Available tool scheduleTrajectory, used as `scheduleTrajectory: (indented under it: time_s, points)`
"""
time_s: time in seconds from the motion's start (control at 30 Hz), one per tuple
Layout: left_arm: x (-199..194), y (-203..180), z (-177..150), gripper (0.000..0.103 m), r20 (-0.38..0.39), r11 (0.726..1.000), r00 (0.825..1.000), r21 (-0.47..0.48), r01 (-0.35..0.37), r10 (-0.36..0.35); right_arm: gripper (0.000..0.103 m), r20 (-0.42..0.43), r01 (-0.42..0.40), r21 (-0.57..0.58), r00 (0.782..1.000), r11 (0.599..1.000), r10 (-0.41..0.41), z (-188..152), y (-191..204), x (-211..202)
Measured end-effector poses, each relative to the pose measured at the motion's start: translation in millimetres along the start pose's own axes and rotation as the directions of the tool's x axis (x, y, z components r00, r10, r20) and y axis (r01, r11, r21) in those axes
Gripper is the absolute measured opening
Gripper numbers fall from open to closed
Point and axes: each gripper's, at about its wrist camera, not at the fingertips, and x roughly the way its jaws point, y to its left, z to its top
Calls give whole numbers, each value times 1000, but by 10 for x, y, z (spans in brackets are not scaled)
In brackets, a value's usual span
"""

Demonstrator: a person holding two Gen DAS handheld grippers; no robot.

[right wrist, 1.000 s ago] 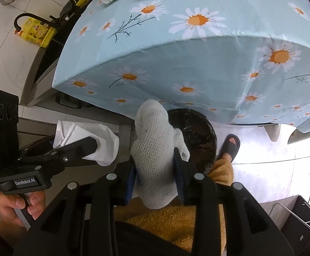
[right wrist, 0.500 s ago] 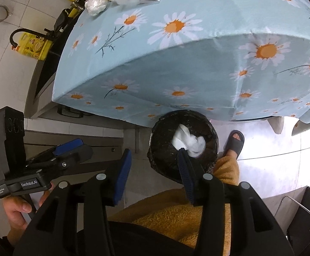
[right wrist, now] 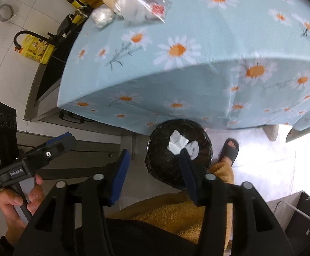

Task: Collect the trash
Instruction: 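Move both grippers back up over the trash on the counter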

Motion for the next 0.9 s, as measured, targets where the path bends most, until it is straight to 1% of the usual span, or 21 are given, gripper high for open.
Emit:
scheduleTrajectory:
  time_s: [0.03, 0.23, 0.27, 0.3, 0.33, 0.53, 0.6, 0.77, 0.9]
  points:
    - [-69, -9, 7, 84, 17, 1000, 1000, 6, 2, -2, 51, 9, 2, -8, 1000, 1000, -2, 5, 22, -36]
    - [-302, -10, 17, 84, 65, 1000, 998, 25, 18, -20, 53, 75, 17, -68, 997, 998, -12, 72, 201, -276]
    - [-349, -9, 32, 84, 76, 999, 997, 31, 19, -21, 58, 85, 18, -80, 996, 997, -11, 95, 228, -317]
    - [-376, -7, 45, 84, 82, 999, 996, 31, 19, -21, 65, 91, 16, -87, 996, 996, -8, 115, 251, -340]
    - [-394, -6, 57, 84, 86, 999, 996, 29, 20, -22, 66, 104, 17, -99, 995, 995, -7, 145, 276, -380]
    - [-551, -59, 217, 84, 133, 999, 991, 42, 27, -32, 66, 156, 65, -174, 987, 983, -38, 385, 399, -568]
    - [-585, -84, 299, 84, 154, 999, 988, 45, 24, -31, 68, 165, 68, -192, 986, 979, -36, 494, 409, -605]
    - [-628, -136, 498, 84, 195, 999, 980, 28, 22, -27, 68, 162, 90, -256, 986, 962, -49, 845, 432, -603]
    - [-602, -152, 650, 84, 208, 1000, 978, 2, 8, -8, 68, 147, 83, -293, 988, 952, -41, 1091, 419, -559]
